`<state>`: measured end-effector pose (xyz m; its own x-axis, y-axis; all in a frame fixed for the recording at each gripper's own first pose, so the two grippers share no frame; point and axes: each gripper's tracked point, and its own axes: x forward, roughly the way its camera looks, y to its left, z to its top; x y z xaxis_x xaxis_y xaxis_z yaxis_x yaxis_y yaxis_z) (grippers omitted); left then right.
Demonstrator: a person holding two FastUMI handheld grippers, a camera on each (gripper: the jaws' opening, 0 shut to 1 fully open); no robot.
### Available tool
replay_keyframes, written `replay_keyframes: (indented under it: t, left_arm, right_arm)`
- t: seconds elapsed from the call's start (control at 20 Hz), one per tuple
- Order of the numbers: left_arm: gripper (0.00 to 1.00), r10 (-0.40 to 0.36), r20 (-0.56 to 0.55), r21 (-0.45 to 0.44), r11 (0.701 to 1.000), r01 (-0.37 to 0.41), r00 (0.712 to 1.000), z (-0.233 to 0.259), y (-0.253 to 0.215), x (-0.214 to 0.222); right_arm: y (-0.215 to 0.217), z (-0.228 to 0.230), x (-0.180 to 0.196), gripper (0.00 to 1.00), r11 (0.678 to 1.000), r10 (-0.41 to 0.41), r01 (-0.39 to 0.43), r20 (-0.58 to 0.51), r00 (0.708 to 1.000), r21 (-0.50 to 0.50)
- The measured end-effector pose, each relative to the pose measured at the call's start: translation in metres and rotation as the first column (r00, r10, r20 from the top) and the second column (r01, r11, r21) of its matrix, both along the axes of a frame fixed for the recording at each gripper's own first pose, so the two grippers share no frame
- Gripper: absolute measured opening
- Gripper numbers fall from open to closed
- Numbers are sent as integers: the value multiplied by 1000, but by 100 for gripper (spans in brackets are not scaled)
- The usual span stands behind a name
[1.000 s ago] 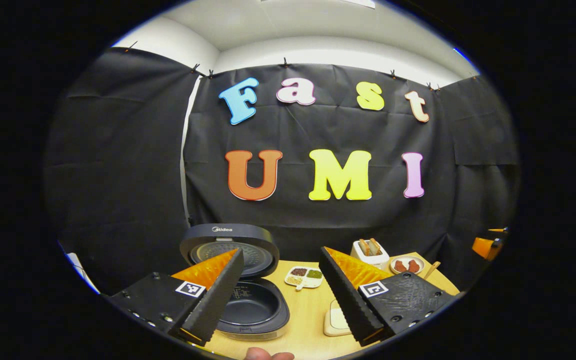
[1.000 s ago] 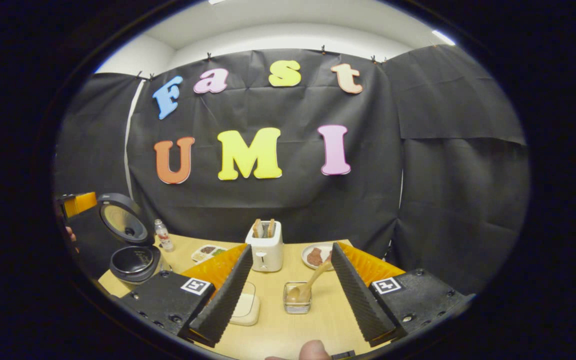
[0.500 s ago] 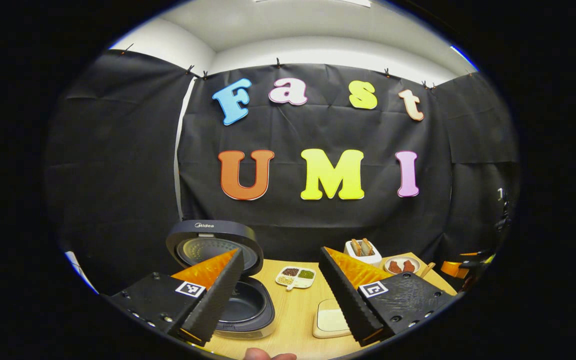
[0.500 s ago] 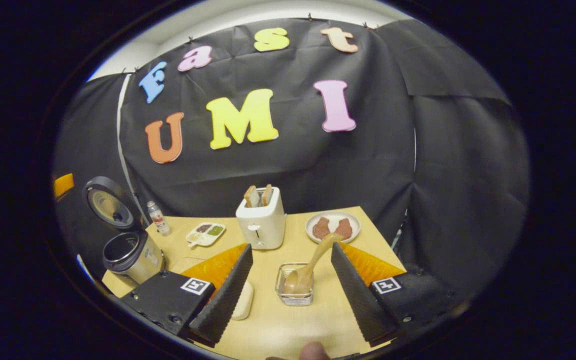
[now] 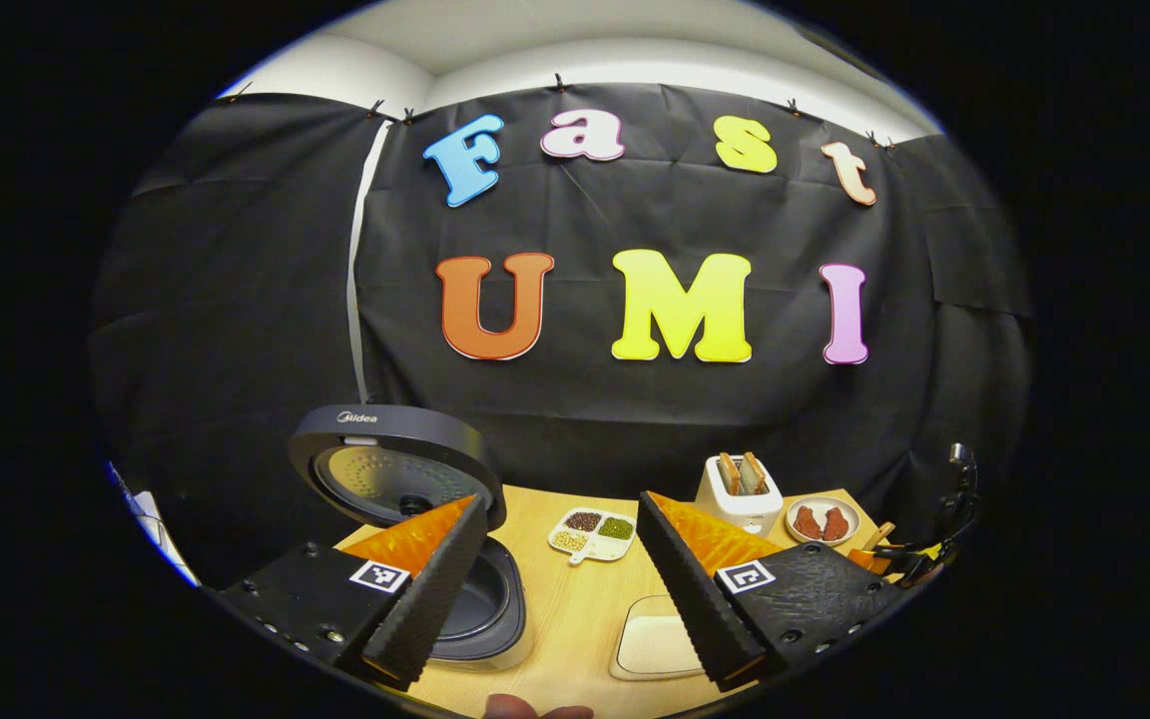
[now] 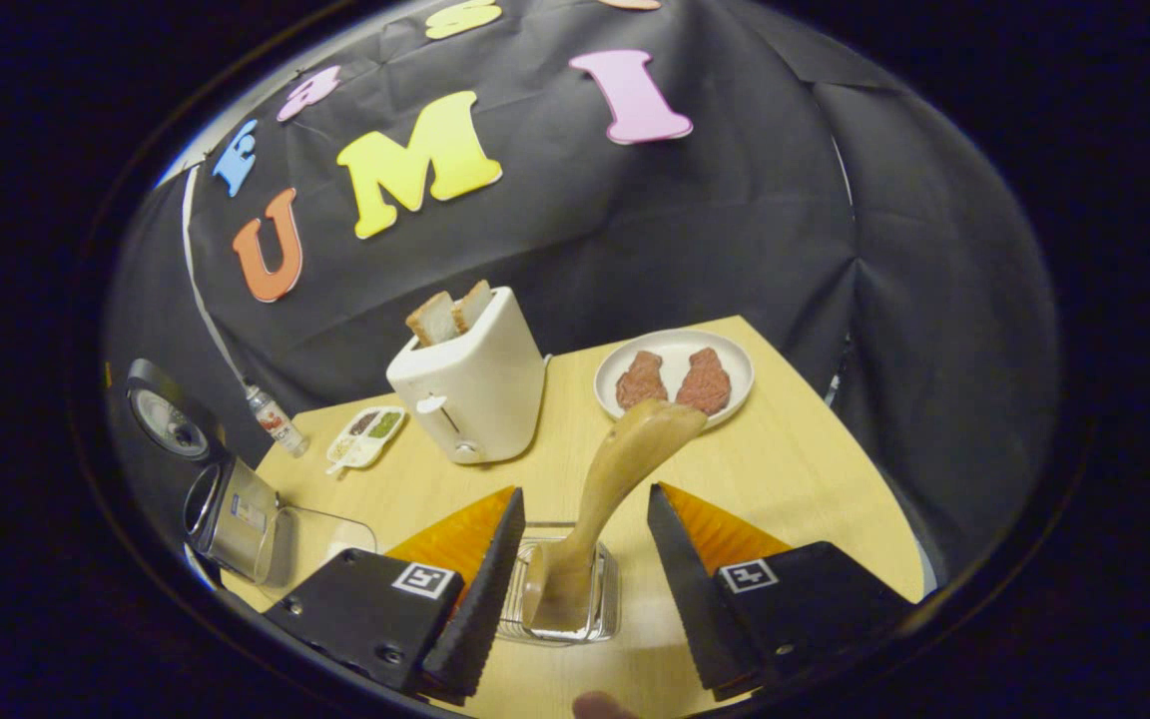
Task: Close the left gripper, press the button to open the rice cooker; take a wooden spoon from the chopstick holder with the right hand, scoop a spoonful of rice and pour it into the rice cooker, then put the wooden spoon back into the chopstick holder.
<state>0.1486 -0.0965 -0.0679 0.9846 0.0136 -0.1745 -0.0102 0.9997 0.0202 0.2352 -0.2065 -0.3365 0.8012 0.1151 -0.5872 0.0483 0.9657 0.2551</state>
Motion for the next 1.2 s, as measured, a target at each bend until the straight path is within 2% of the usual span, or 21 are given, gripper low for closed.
replay_keyframes:
  t: [0.05, 0.1, 0.15, 0.2, 0.25, 0.3, 0.35, 0.55, 0.6, 0.65, 0.7, 0.95, 1.1, 1.2]
  left_arm:
    - [96, -3, -4, 7, 1000, 3, 1000, -1, -2, 3]
    - [96, -4, -11, 14, 1000, 4, 1000, -3, -5, 4]
    - [96, -5, -19, 17, 1000, 6, 1000, -5, -8, 6]
    - [96, -4, -22, 19, 1000, 5, 1000, -5, -9, 8]
    - [96, -2, -23, 18, 1000, 2, 1000, -6, -9, 8]
    - [96, 1, -24, 15, 1000, -1, 1000, -7, -9, 9]
    - [96, 4, -25, 11, 1000, -4, 1000, -5, -8, 10]
    - [96, 8, -11, 3, 1000, -8, 1000, -1, -1, 5]
    - [96, 9, -5, -1, 1000, -9, 1000, 2, 2, 3]
    - [88, 13, 1, -4, 1000, -13, 1000, 4, 6, 0]
    - [96, 15, 8, -9, 1000, -15, 1000, 5, 11, -4]
    - [96, 26, 55, -40, 999, -24, 998, 13, 49, -26]
    - [96, 46, 77, -38, 998, -43, 996, 11, 88, -45]
    - [96, 68, 90, -17, 998, -67, 994, 8, 119, -56]
  right_arm:
    - [1, -5, 4, 70, 1000, 4, -4, -16, 1000, 21]
    - [0, -7, 7, 76, 1000, 9, -8, -22, 1000, 29]
    - [-1, -6, 8, 58, 999, 14, -13, -20, 1000, 29]
    - [0, -4, 8, 61, 999, 19, -19, -16, 1000, 28]
    - [0, -1, 7, 39, 999, 23, -23, -13, 1000, 27]
    - [2, 0, 4, 41, 999, 25, -25, -13, 1000, 29]
    - [3, 4, 1, 28, 999, 26, -25, -20, 999, 35]
    - [13, 23, -9, 14, 999, 21, -21, -5, 1000, 40]
    - [15, 34, -10, 13, 999, 29, -29, 13, 1000, 24]
    - [18, 45, -10, 11, 1000, 29, -29, 34, 999, 3]
    - [18, 57, -9, 11, 1000, 22, -21, 54, 998, -22]
    - [41, 126, -13, 11, 991, 32, -9, 167, 985, -133]
    - [99, 165, -25, 11, 990, 91, -65, 209, 974, -127]
    - [151, 168, -36, 11, 985, 150, -128, 205, 967, -118]
